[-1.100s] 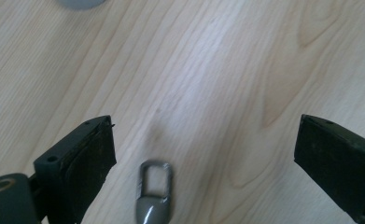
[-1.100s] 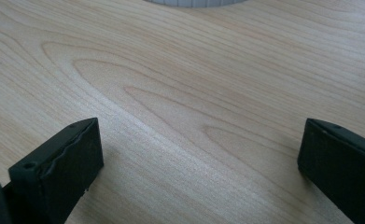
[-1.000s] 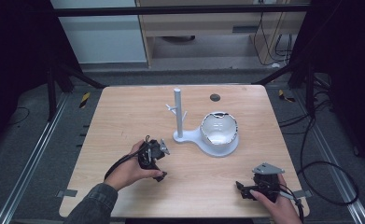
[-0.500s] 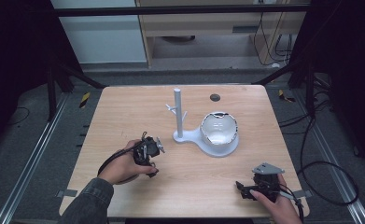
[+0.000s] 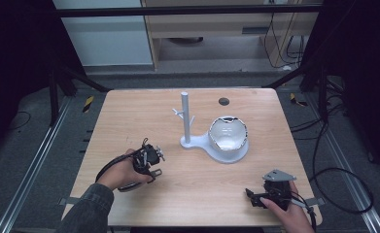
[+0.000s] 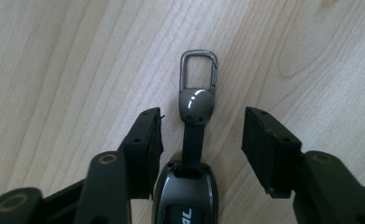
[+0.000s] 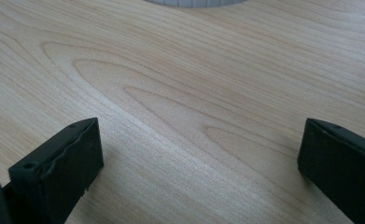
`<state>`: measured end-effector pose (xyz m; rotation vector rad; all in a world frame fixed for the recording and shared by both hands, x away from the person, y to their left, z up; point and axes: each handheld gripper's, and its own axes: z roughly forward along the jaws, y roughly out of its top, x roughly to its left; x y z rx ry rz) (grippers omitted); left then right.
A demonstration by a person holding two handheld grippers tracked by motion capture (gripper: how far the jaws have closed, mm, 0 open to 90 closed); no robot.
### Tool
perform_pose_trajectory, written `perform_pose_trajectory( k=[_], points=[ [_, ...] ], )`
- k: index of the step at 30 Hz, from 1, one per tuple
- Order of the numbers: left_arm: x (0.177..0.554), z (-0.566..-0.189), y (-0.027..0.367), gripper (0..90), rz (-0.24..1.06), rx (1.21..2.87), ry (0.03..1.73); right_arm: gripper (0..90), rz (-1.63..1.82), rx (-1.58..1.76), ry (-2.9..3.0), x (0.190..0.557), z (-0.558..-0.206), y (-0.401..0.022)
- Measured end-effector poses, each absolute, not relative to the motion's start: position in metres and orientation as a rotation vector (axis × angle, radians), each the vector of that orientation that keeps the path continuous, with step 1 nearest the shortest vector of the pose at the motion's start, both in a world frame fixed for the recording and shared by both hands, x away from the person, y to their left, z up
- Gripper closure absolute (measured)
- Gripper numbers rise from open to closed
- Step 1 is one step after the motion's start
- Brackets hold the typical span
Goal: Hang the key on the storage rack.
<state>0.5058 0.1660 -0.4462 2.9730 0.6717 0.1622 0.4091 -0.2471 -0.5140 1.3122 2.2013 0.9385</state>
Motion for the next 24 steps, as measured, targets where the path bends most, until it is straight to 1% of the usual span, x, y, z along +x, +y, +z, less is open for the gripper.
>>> perform_pose_trajectory(
  k=[2,5,12,13,19,24],
  points=[
    [0.506,-0.448,0.166,51.5,0.161,2.990,0.661,0.4,0.938,1.312,2.201,0.409,-0.514,-0.247],
    [0.507,-0.451,0.167,56.2,0.157,3.012,0.654,0.4,0.938,1.312,2.202,0.409,-0.514,-0.247],
    [0.509,-0.455,0.171,59.4,0.148,3.031,0.669,0.4,0.938,1.312,2.201,0.409,-0.514,-0.247],
    [0.510,-0.456,0.172,61.4,0.144,3.029,0.673,0.4,0.938,1.312,2.202,0.409,-0.514,-0.247],
    [0.511,-0.457,0.175,66.7,0.139,3.036,0.689,0.4,0.938,1.312,2.201,0.409,-0.514,-0.247],
    [0.511,-0.458,0.174,68.9,0.142,3.038,0.684,0.4,0.938,1.313,2.201,0.409,-0.514,-0.247]
  ],
)
